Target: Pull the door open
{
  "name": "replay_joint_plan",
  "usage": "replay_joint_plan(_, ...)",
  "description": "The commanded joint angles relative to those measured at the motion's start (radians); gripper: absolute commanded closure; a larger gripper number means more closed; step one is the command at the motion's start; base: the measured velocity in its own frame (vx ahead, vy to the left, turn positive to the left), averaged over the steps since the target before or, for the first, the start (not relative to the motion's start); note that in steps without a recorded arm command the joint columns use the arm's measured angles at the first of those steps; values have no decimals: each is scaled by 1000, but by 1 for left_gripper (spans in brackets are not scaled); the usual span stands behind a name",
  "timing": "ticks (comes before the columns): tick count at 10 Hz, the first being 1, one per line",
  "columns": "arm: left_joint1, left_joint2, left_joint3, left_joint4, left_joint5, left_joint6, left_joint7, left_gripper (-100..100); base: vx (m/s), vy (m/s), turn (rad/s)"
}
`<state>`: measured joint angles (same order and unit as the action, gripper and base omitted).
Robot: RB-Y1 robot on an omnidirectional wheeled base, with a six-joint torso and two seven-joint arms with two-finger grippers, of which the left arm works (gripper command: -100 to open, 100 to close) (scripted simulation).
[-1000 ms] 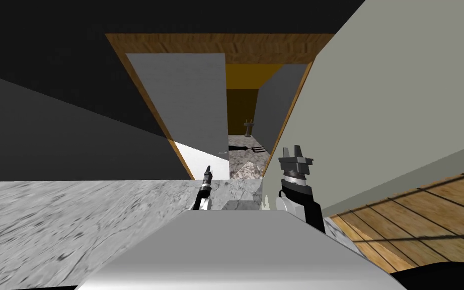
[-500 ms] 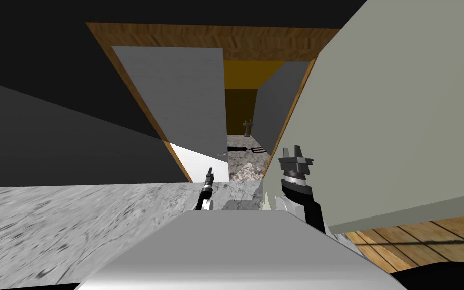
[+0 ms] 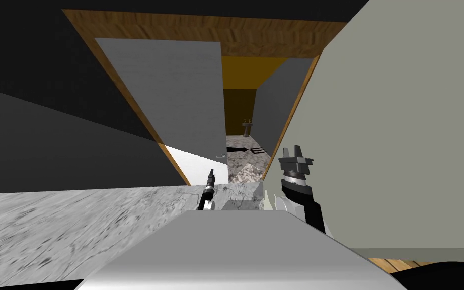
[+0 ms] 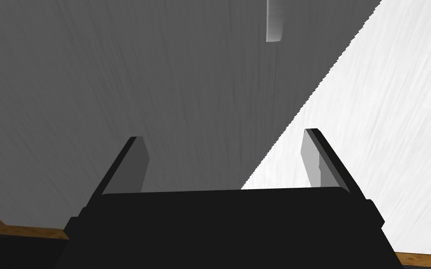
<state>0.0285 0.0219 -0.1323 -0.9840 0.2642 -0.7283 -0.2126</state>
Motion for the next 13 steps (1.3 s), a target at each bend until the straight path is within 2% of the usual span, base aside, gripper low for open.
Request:
replay_joint_plan(1,-16,-8,-4,44,6,-12,-5,-100,146,6,-32)
replay_joint_plan(9,-71,-53,-18,203,28,-48,-26,-100,154,1,4)
replay_joint_plan(10,-68,-51,-17,193,27,-45,-26,-100,87,-3,6)
replay_joint_plan(11,-71,-27,-11,199,30,-47,-23,-100,-8,15,-180)
replay_joint_plan(13,-75,8,2,207,33,-45,-16,-100,-51,44,-248)
